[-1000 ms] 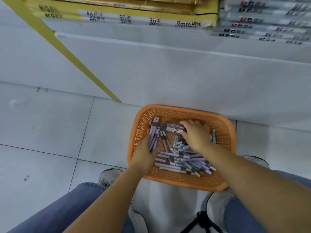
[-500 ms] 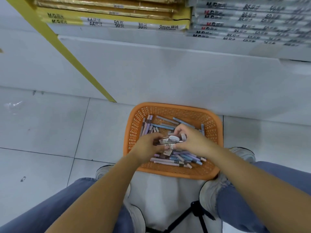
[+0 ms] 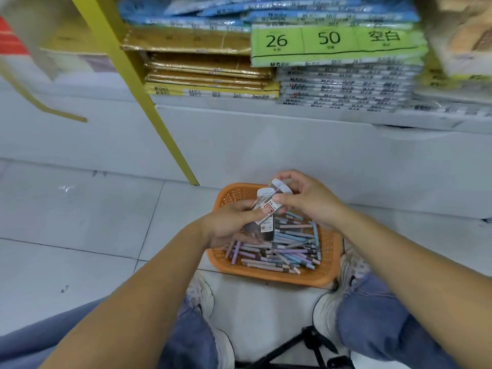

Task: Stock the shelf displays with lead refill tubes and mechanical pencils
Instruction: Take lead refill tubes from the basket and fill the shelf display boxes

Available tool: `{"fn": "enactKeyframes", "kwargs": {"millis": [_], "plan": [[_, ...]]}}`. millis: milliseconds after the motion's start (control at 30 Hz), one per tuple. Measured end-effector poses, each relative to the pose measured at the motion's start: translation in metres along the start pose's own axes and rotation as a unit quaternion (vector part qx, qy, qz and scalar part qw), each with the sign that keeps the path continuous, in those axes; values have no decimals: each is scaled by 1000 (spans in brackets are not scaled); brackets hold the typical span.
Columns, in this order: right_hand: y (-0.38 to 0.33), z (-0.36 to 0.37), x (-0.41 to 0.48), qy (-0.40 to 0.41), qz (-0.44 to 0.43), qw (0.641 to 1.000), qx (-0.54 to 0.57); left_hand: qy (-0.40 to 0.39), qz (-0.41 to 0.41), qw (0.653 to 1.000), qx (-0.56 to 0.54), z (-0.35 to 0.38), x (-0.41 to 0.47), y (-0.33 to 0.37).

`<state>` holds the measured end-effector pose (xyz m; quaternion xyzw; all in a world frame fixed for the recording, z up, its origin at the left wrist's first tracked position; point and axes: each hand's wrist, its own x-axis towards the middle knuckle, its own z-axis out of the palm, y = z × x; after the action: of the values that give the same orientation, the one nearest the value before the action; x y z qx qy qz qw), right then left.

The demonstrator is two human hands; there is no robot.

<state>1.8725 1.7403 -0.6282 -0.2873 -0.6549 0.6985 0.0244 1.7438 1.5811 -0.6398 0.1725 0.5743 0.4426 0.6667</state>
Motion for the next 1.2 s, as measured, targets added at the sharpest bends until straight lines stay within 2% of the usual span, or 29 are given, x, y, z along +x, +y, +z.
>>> {"fn": "enactKeyframes", "kwargs": {"millis": [133,267,433,567,733,933,1100,1200], "plan": [[-45,1,-18,5,-68,998,-15,21,44,999,23,18,-33,24],[-55,9,-37,8,-83,995,-52,54,65,995,47,29,-50,22],[-67,18,-48,14,-102,993,-59,65,93,994,-7,36,-68,25],[-102,11,-54,104,-140,982,-66,91,151,984,-16,37,-89,59],[-164,5,-63,87,-207,973,-62,96,219,971,16,38,-118,113],[-233,2,-65,69,-248,966,26,120,297,947,22,43,-143,176],[-256,11,-59,95,-284,954,-34,137,331,934,-13,39,-147,195],[-271,17,-53,118,-301,946,-29,145,347,926,-37,34,-144,205]]}}
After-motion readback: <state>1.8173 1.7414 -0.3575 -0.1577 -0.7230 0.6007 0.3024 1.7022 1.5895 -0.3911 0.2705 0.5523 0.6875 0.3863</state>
